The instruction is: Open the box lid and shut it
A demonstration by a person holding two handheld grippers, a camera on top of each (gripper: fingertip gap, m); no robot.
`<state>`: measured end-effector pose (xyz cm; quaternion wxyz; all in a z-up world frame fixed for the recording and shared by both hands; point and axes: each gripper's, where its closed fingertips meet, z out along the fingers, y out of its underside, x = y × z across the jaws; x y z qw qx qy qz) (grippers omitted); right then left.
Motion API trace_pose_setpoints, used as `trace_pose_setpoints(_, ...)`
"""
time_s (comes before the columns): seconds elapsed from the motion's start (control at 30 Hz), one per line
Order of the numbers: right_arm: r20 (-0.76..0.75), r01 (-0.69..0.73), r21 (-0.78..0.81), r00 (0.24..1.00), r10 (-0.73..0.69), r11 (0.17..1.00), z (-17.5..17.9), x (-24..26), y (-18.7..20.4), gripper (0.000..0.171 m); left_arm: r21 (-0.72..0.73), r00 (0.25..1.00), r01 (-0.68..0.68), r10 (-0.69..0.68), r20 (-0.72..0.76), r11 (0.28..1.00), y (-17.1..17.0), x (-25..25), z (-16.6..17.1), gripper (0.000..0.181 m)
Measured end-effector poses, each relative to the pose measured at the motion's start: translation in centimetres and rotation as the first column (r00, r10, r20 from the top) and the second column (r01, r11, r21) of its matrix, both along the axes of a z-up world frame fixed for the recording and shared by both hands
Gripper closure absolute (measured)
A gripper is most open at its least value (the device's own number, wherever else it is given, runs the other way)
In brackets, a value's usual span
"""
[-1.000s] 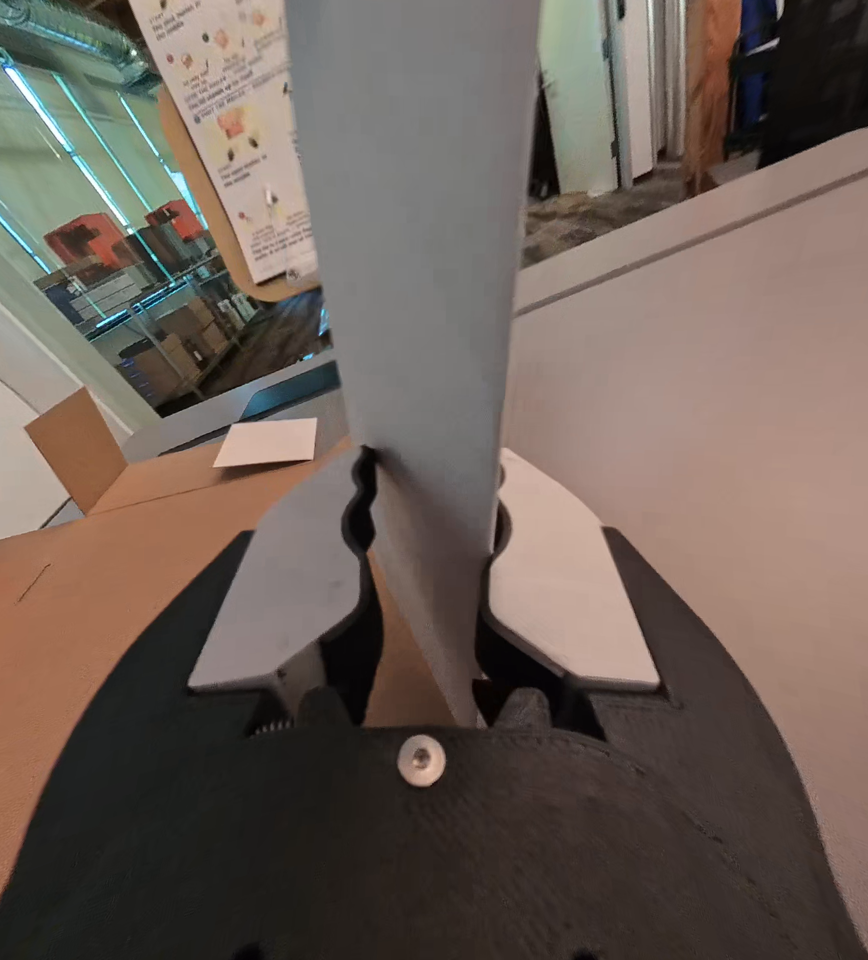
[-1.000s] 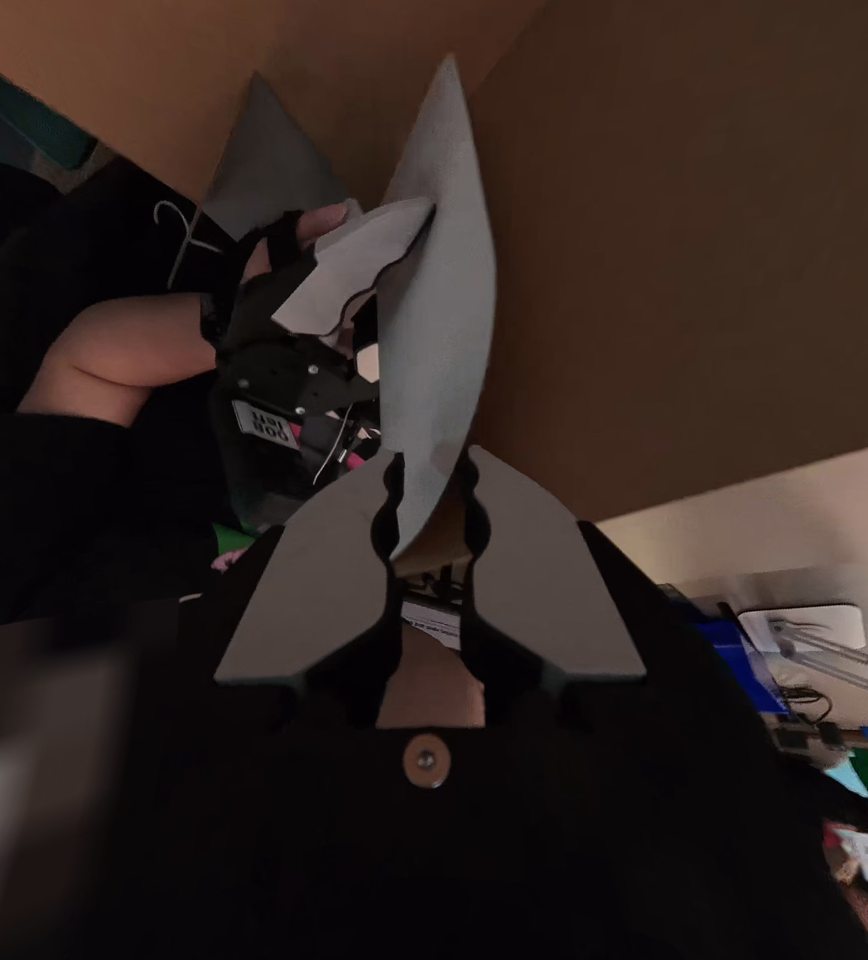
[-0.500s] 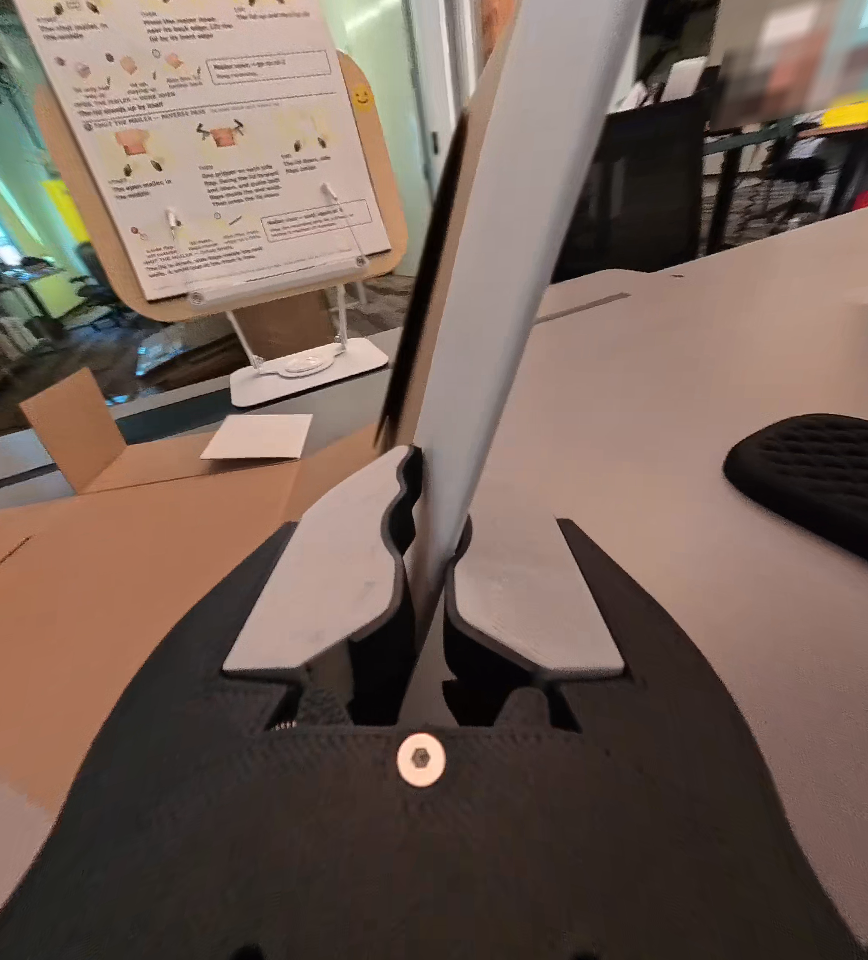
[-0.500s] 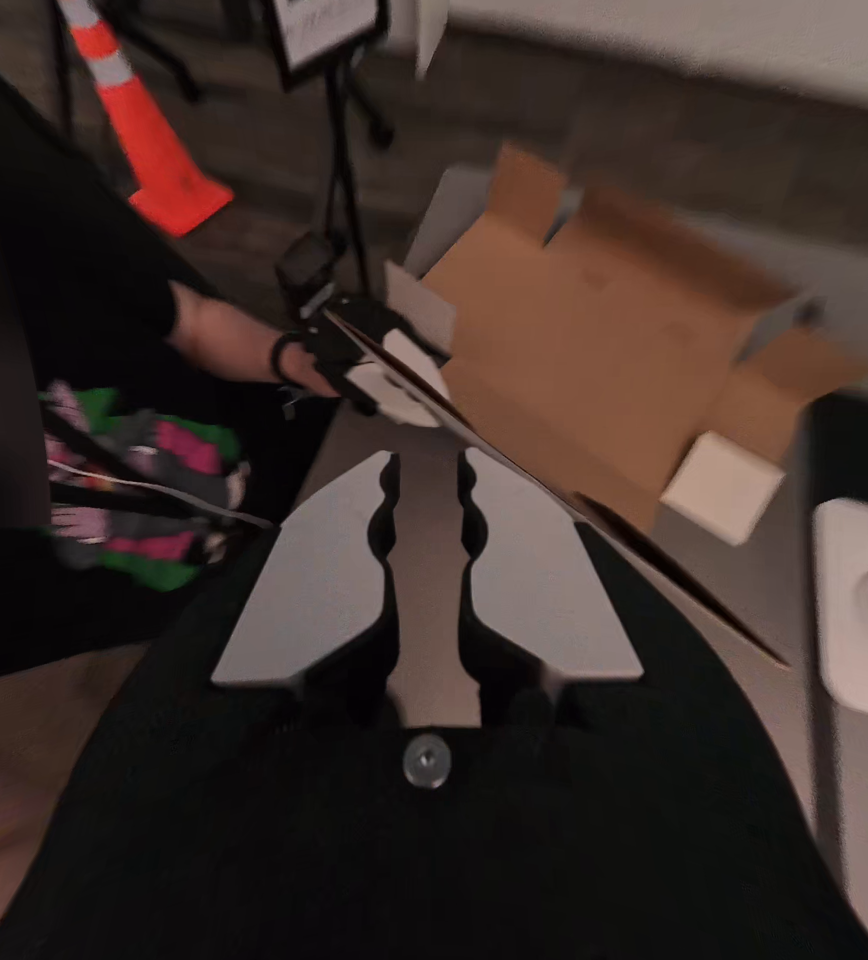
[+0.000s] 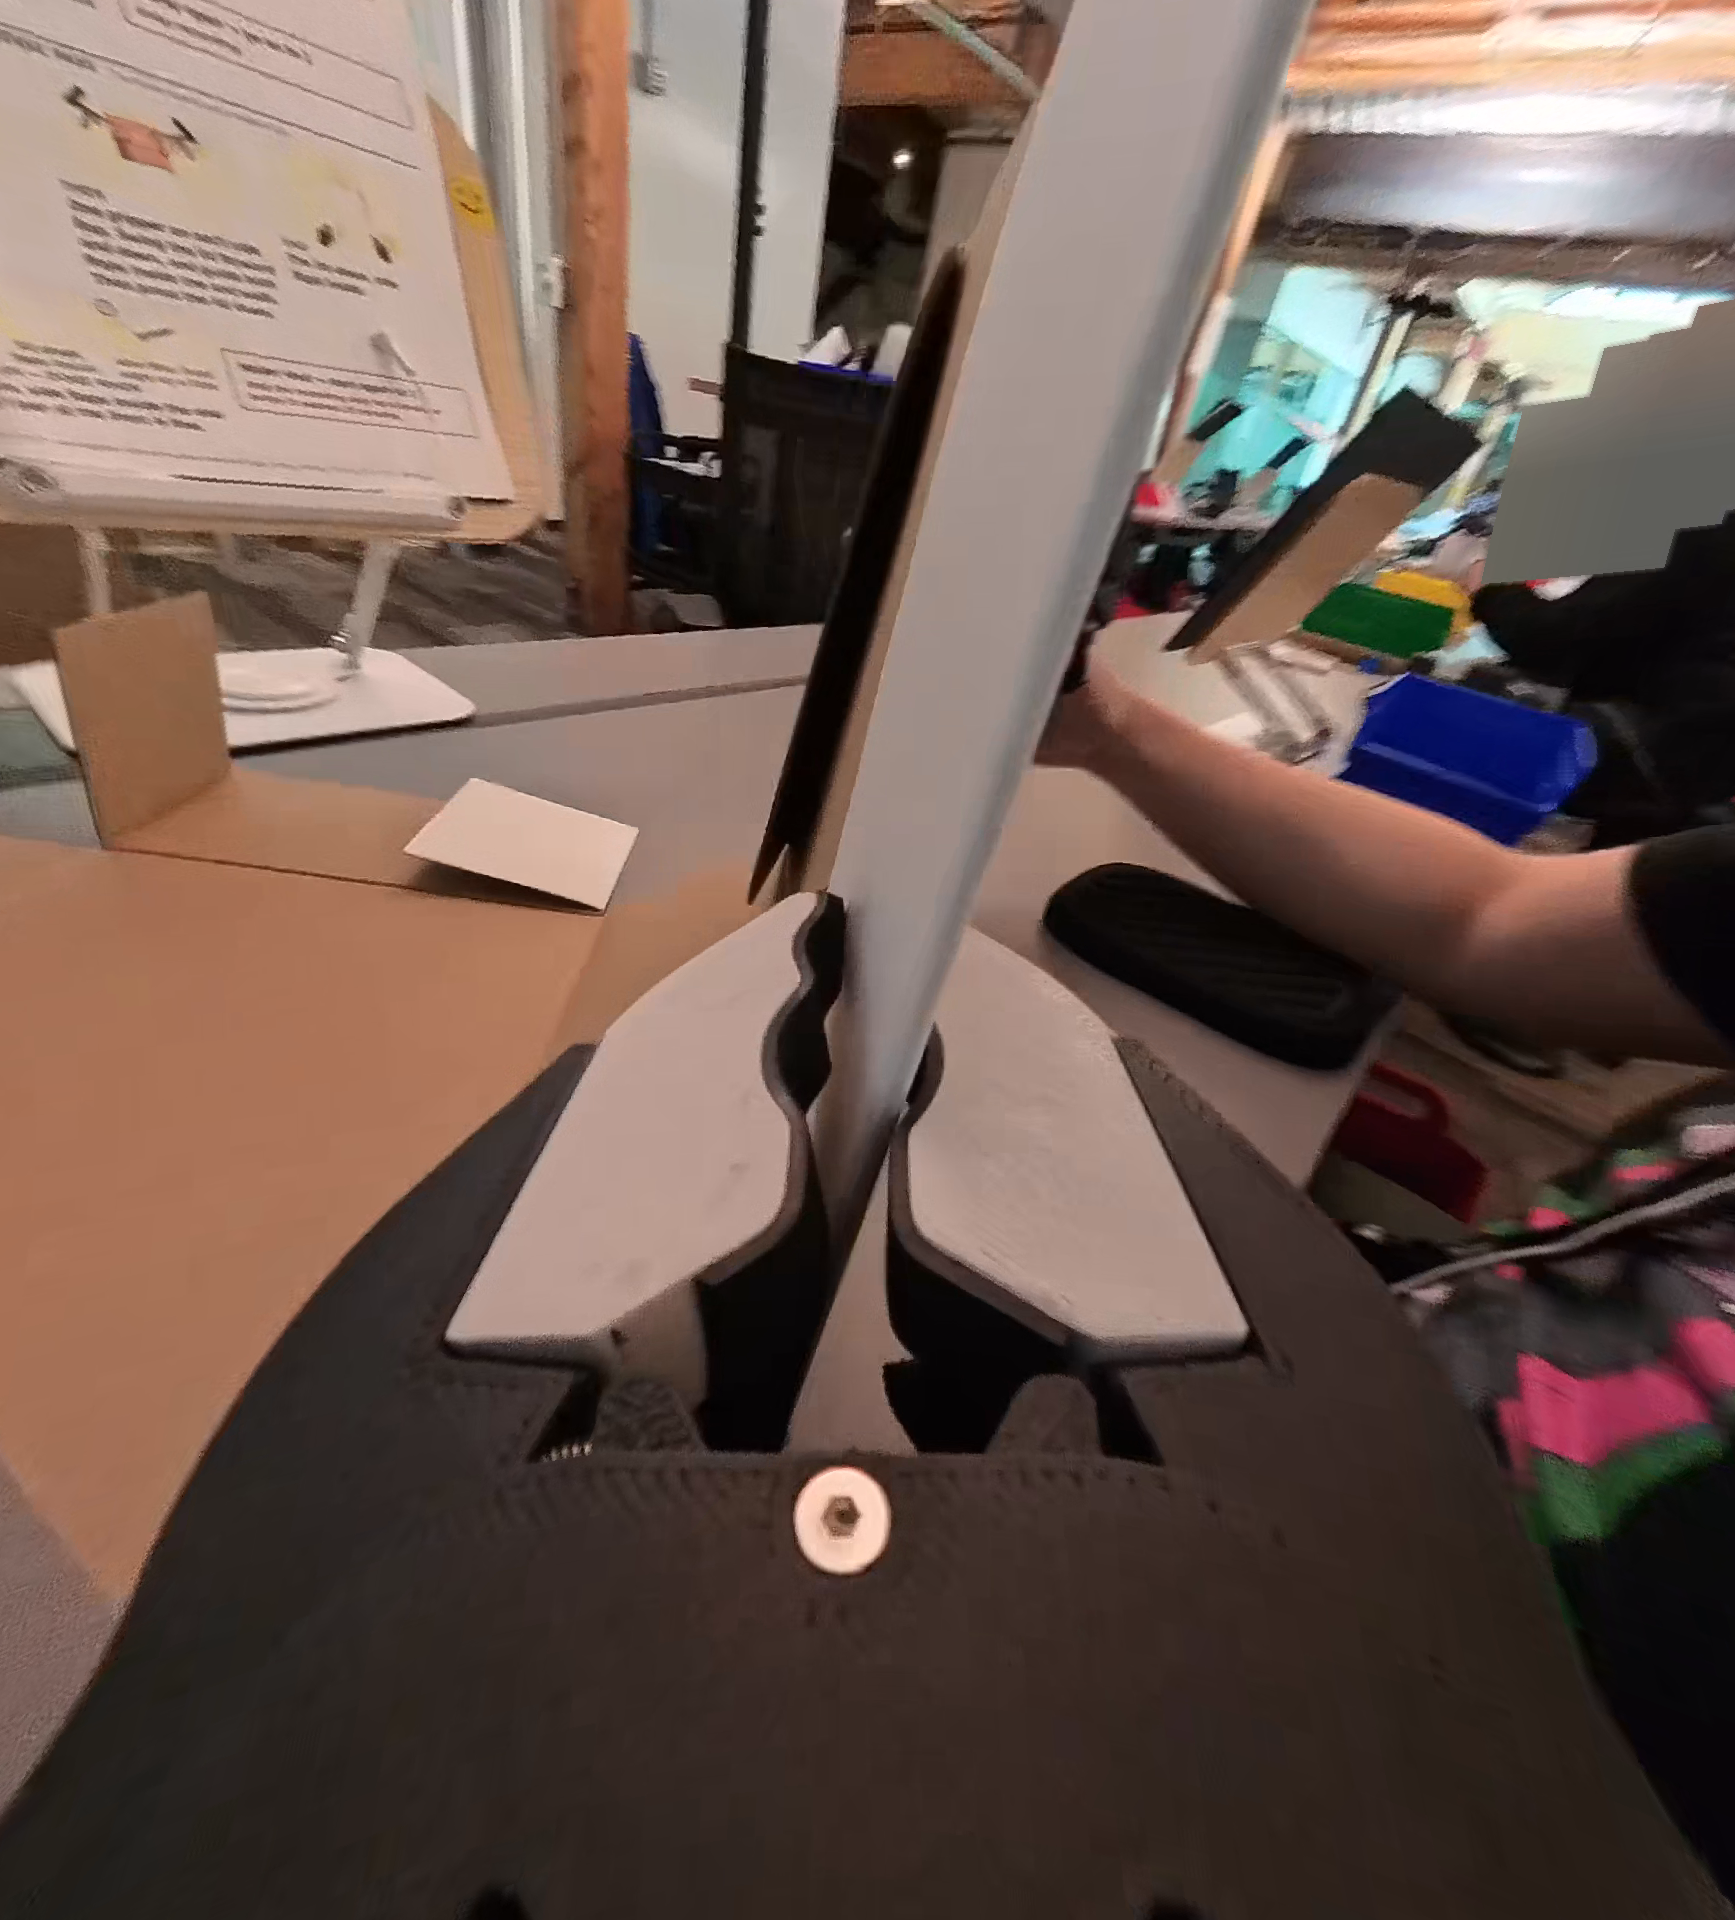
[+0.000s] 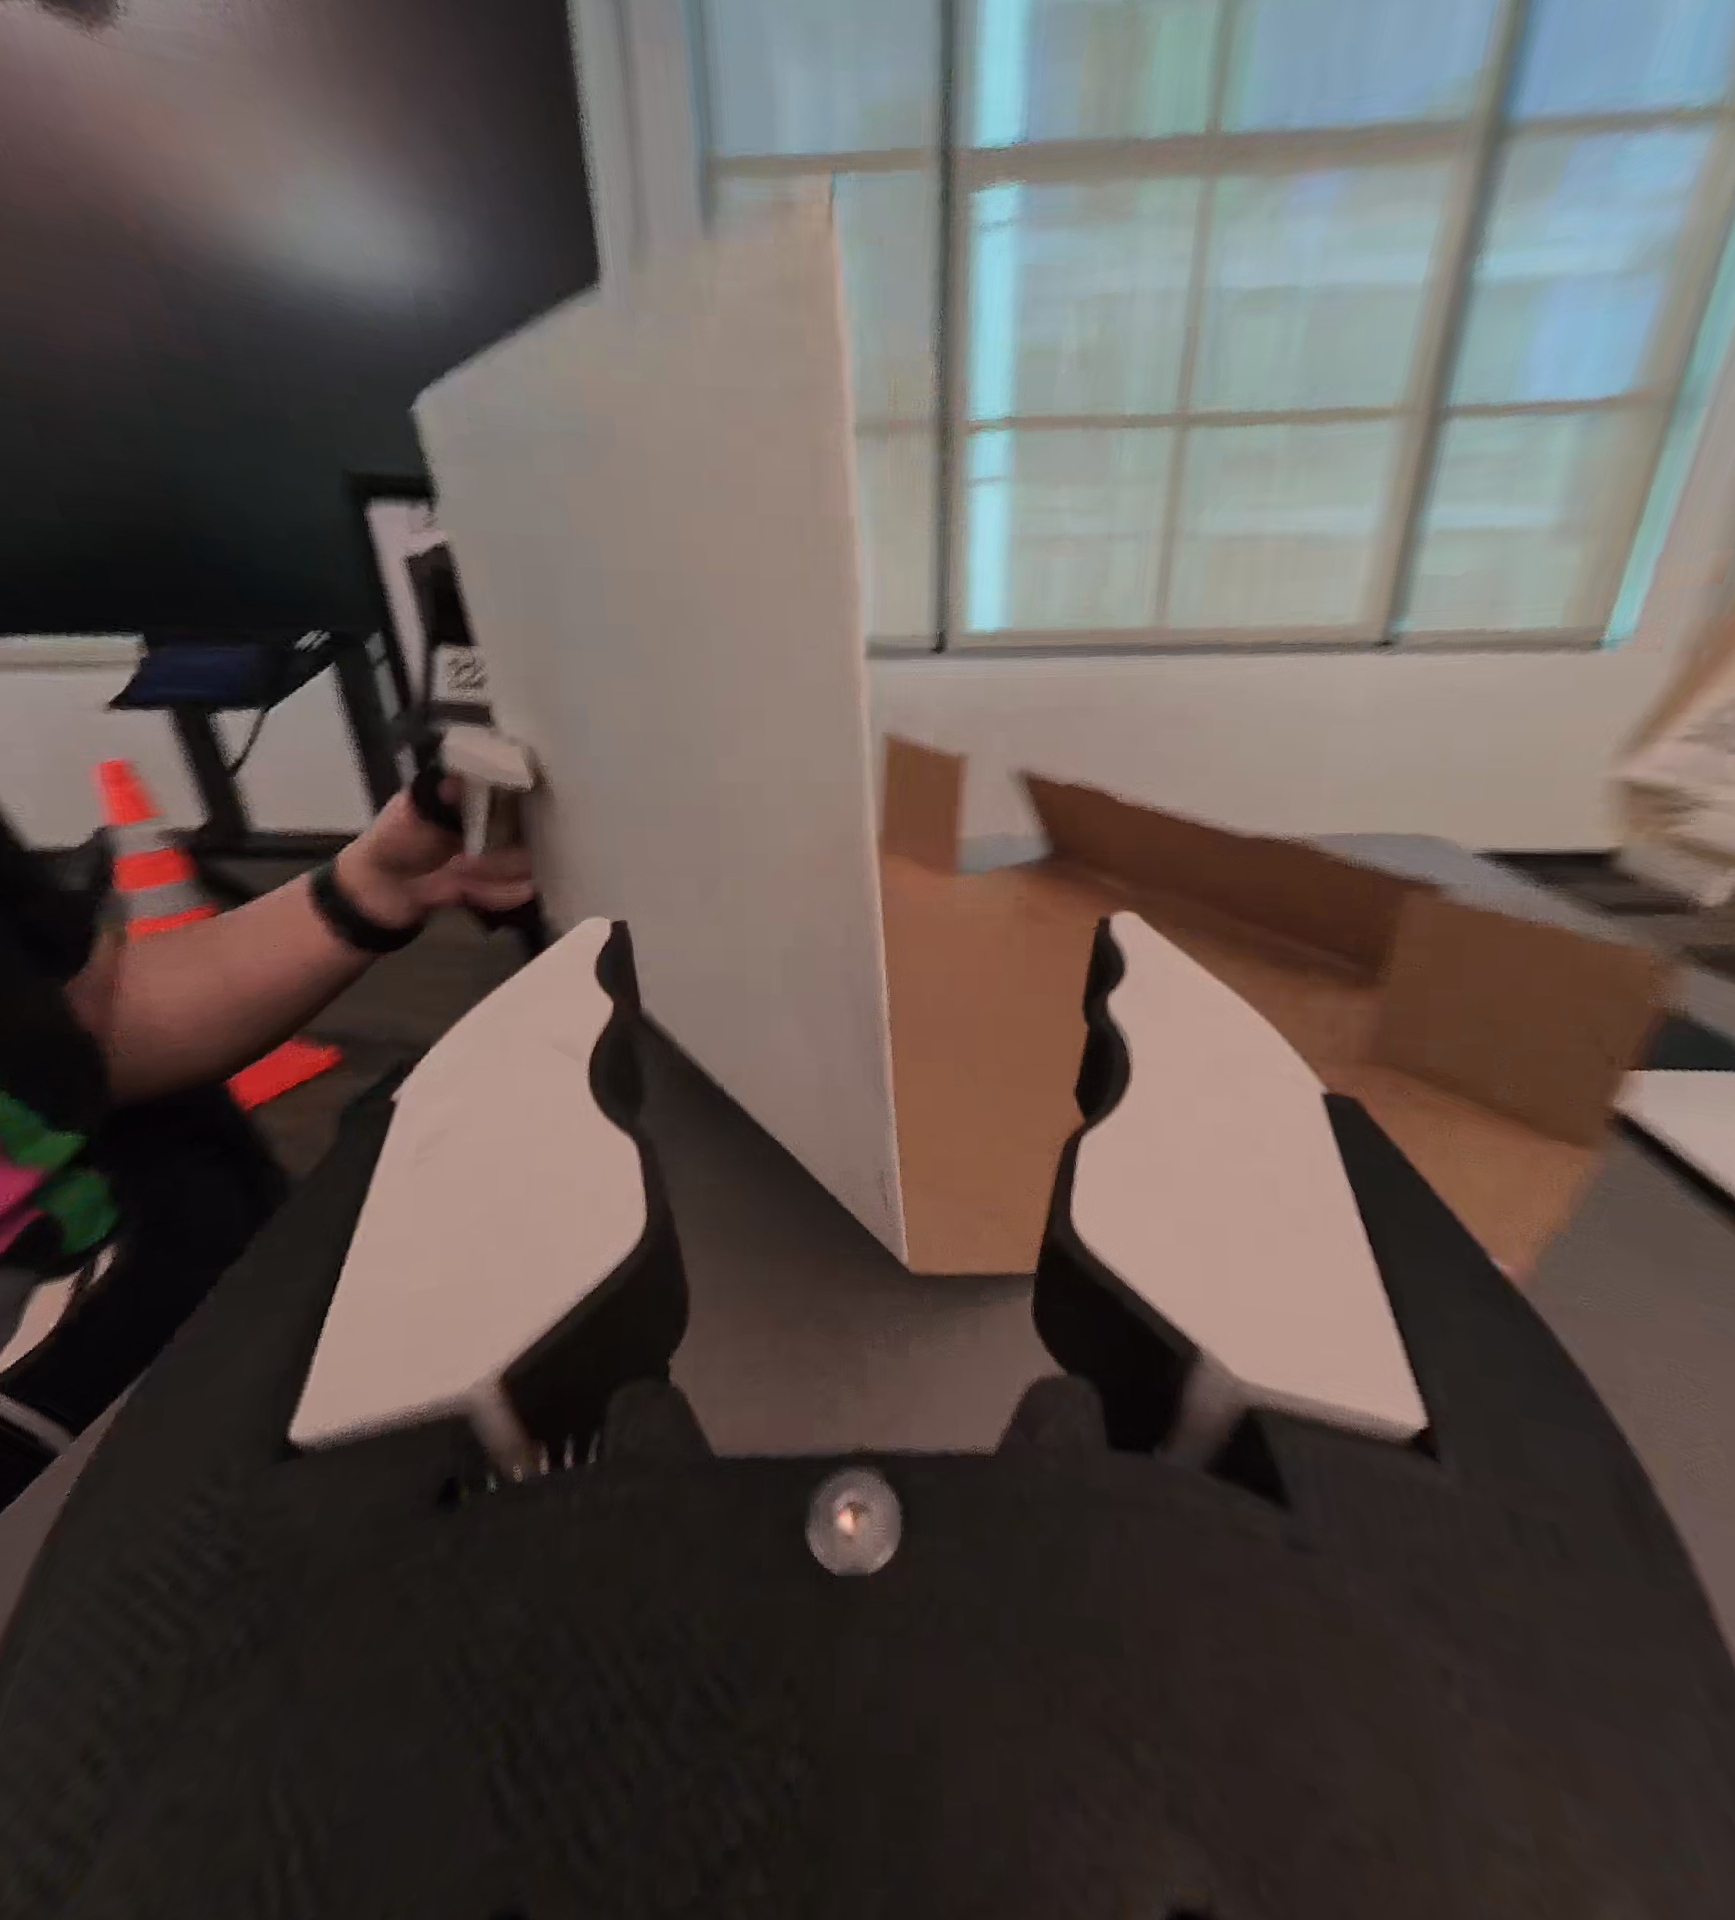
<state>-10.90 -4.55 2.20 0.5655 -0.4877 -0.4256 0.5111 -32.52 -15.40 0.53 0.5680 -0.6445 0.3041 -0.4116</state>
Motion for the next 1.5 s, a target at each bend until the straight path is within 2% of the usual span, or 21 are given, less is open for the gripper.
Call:
trace_pose_setpoints(0.1, 0.23, -0.105, -0.032, 0.967, 0.109, 0.994, -3.9, -4.2, -1.6, 0.092, -0.06, 0.991, 0.104, -0.099, 0.093, 0.993, -0.3, -1.4, -0.1, 0.174)
trace_pose_setpoints(0.17, 0.32, -0.143, -0.055, 0.935, 0.153, 0.988, -5.9, -5.7, -2.5, 0.105, -0.073, 0.983, 0.149, -0.14, 0.119, 0.986, -0.5, -2.0, -0.5, 0.174)
trace_pose_setpoints(0.23, 0.29, -0.211, -0.107, 0.928, 0.234, 0.972, -6.2, -6.5, -3.8, 0.128, -0.083, 0.975, 0.177, -0.164, 0.148, 0.981, -0.5, -2.3, -0.6, 0.174)
trace_pose_setpoints(0.27, 0.251, -0.258, -0.153, 0.923, 0.29, 0.954, -5.9, -6.7, -4.4, 0.154, -0.099, 0.972, 0.19, -0.173, 0.161, 0.977, -0.4, -2.3, -0.8, 0.173)
trace_pose_setpoints(0.3, 0.207, -0.279, -0.222, 0.923, 0.325, 0.934, -5.6, -6.8, -4.6, 0.163, -0.116, 0.968, 0.199, -0.177, 0.177, 0.973, -0.2, -2.4, -0.9, 0.173)
trace_pose_setpoints(0.4, 0.142, -0.304, -0.492, 0.897, 0.42, 0.816, -6.3, -7.0, -4.5, 0.163, -0.196, 0.958, 0.21, -0.162, 0.237, 0.958, 0.6, -2.8, -1.3, 0.17)
trace_pose_setpoints(0.47, 0.162, -0.268, -0.552, 0.894, 0.417, 0.789, -7.5, -7.2, -4.3, 0.164, -0.292, 0.956, 0.207, -0.129, 0.264, 0.934, 1.4, -3.2, -2.2, 0.167)
trace_pose_setpoints(0.57, 0.148, -0.216, -0.698, 0.889, 0.434, 0.682, -8.9, -7.5, -4.1, 0.164, -0.409, 0.96, 0.196, -0.089, 0.265, 0.891, 2.0, -3.6, -3.8, 0.168)
trace_pose_setpoints(0.73, 0.124, -0.149, -0.837, 0.886, 0.447, 0.527, -11.0, -7.7, -3.1, 0.163, -0.541, 0.962, 0.157, -0.004, 0.274, 0.826, 3.7, -4.1, -5.6, 0.168)
trace_pose_setpoints(0.87, 0.085, -0.156, -0.882, 0.876, 0.475, 0.446, -11.7, -7.8, -2.4, 0.163, -0.577, 0.955, 0.181, -0.001, 0.298, 0.796, 4.5, -4.0, -5.6, 0.166)
trace_pose_setpoints(0.97, 0.075, -0.157, -0.89, 0.876, 0.477, 0.429, -11.9, -7.8, -2.1, 0.162, -0.553, 0.967, 0.152, -0.008, 0.255, 0.819, 4.4, -4.6, -5.1, 0.166)
trace_pose_setpoints(1.13, 0.078, -0.158, -0.89, 0.873, 0.482, 0.428, -11.6, -7.8, -1.8, 0.162, -0.5, 0.943, 0.018, 0.152, 0.297, 0.866, 4.0, -9.1, -2.0, 0.169)
trace_pose_setpoints(1.2, 0.107, -0.14, -0.884, 0.869, 0.484, 0.446, -11.8, -7.9, -1.7, 0.161, -0.462, 0.962, -0.049, 0.165, 0.216, 0.886, 3.0, -9.4, -1.3, 0.181)
trace_pose_setpoints(1.37, 0.112, -0.138, -0.883, 0.866, 0.488, 0.449, -11.6, -7.9, -1.6, 0.162, -0.322, 0.957, 0.032, 0.064, 0.282, 0.946, 0.6, -7.6, 4.1, 0.181)
trace_pose_setpoints(1.43, 0.111, -0.137, -0.885, 0.866, 0.487, 0.445, -11.5, -7.9, -1.5, 0.162, -0.359, 0.965, 0.099, 0.0, 0.264, 0.928, 0.6, -6.4, 3.3, 0.181)
trace_pose_setpoints(1.5, 0.106, -0.135, -0.892, 0.865, 0.49, 0.432, -11.6, -7.9, -1.5, 0.162, -0.436, 0.951, 0.182, -0.044, 0.307, 0.882, 1.3, -5.7, 1.6, 0.181)
